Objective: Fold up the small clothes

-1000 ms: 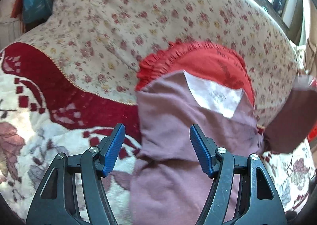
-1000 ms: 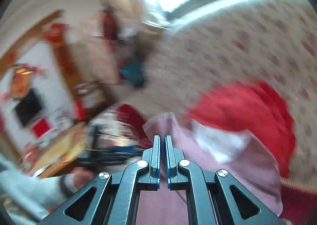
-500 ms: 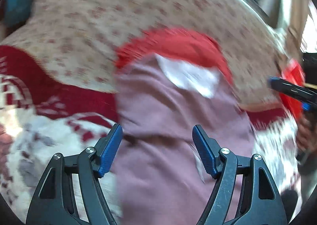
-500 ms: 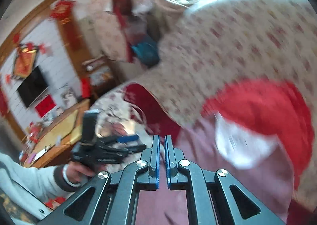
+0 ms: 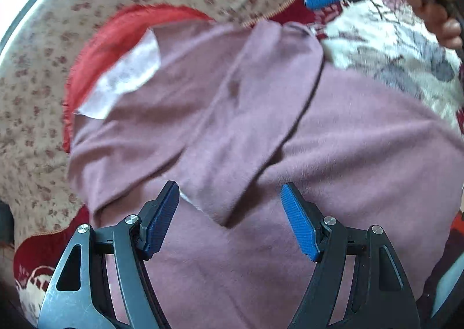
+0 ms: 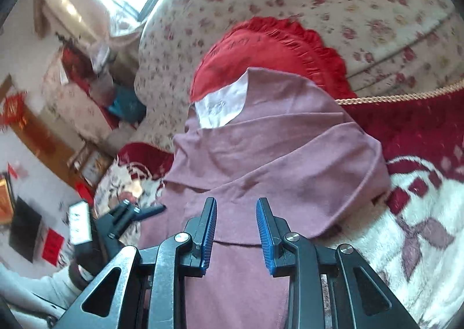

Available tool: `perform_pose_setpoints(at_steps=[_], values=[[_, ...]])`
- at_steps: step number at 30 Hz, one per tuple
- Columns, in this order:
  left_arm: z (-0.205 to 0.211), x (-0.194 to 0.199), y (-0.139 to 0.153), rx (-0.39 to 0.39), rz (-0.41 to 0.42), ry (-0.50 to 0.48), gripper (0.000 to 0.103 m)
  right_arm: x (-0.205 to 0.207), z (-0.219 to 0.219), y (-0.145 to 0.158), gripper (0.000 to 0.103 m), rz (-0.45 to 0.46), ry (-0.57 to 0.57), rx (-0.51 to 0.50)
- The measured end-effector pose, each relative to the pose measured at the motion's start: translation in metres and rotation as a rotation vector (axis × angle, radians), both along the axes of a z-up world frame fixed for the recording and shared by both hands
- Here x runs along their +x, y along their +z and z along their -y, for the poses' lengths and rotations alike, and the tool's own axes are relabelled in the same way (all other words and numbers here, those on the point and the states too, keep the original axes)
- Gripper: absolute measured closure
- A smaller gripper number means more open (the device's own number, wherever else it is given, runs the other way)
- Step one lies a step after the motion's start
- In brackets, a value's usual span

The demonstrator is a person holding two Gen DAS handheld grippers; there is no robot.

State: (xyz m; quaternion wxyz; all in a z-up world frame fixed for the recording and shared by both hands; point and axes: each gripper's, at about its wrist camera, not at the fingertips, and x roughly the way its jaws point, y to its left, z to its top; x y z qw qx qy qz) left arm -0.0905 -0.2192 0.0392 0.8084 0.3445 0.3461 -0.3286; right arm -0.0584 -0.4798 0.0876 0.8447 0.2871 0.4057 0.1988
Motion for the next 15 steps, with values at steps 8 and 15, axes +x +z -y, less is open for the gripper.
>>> perform_pose_setpoints(at_steps=[8, 15], values=[[0.009, 0.031, 0.009, -0.116, -0.189, -0.027, 0.099, -0.005, 0.017, 0.003, 0.076, 0.039, -0.048, 0.046], [-0.021, 0.047, 0.102, -0.394, -0.222, -0.028, 0.101, -0.007, 0.033, 0.012, 0.076, 0.068, -0.107, 0.049]])
